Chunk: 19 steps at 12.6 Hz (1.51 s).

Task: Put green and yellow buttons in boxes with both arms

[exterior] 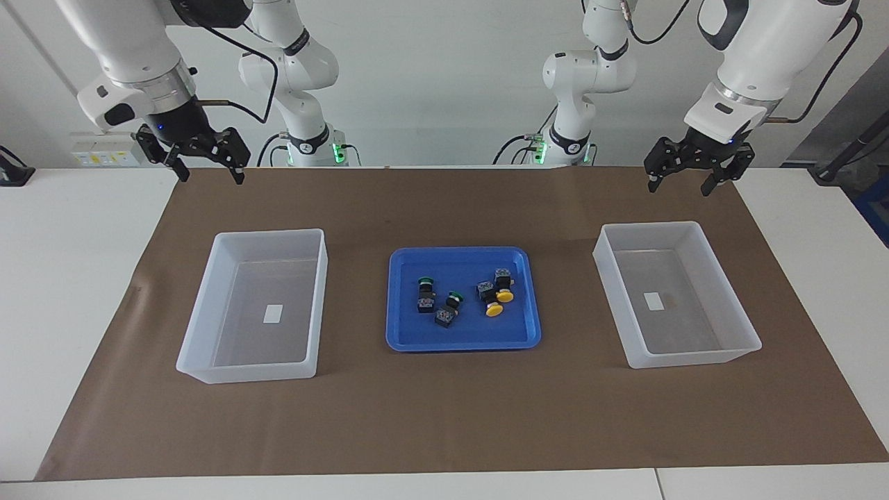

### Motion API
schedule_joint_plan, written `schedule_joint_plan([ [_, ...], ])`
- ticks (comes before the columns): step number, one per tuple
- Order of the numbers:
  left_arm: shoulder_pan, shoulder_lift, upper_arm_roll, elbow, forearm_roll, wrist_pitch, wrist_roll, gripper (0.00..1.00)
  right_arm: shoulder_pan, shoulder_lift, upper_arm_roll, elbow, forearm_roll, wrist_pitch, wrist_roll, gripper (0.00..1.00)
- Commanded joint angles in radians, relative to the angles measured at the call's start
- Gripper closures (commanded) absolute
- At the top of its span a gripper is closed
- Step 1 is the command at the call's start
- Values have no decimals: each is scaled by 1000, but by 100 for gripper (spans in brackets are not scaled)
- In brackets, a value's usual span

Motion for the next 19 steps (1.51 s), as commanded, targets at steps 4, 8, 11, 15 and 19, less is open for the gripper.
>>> schedule_joint_plan([
  [4,-8,-25,-6,-28,-13,13,-2,0,-9,-10,4,-6,14,5,-27,0],
  [8,-8,-25,-7,-45,-13,88,1,0,-9,-10,4,-6,14,5,-27,0],
  [11,-11,-46,-16,-123,-14,209,1,0,-8,-10,4,-6,16,5,-27,0],
  [15,-76,-30,-18,-186,-14,307,-5,0,-9,-10,4,-6,14,5,-26,0],
  [19,-171,4,-18,-314,-14,506,-136,0,-9,-10,4,-6,16,5,-27,0],
])
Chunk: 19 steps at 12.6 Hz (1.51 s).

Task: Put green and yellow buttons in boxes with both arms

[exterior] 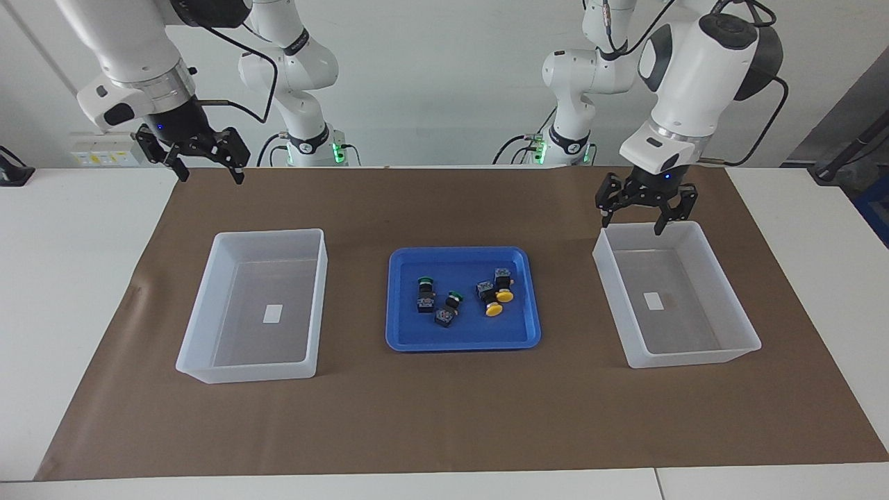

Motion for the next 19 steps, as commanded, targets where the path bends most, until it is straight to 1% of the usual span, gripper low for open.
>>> schedule_joint_plan([
  [1,-74,26,11,-84,-11,139,-125,0,-9,-10,4,-6,16,5,-27,0],
  [3,-106,41,11,-137,-11,217,-144,0,-8,-10,4,-6,16,5,-27,0],
  [6,-156,50,11,-263,-11,397,-179,0,-9,-10,4,-6,14,5,-27,0],
  [10,-237,53,11,-347,-11,509,-173,0,-8,-10,4,-6,16,5,-27,0],
  [11,-254,60,11,-364,-11,546,-173,0,-8,-10,4,-6,14,5,-27,0],
  [13,-301,95,11,-377,-11,569,-179,0,-9,-10,4,-7,16,5,-27,0],
  [14,-314,119,11,-378,-12,583,-179,0,-17,-11,2,-7,16,-4,-24,0],
  [16,-315,129,11,-418,-11,636,-179,0,-23,-14,-2,-9,14,-4,-30,0],
  [18,-329,158,11,-432,-12,676,-179,0,-9,-22,-1,-39,16,43,-26,0],
  [19,-329,173,11,-434,-12,680,-179,0,-5,-22,4,-61,16,98,-21,0],
])
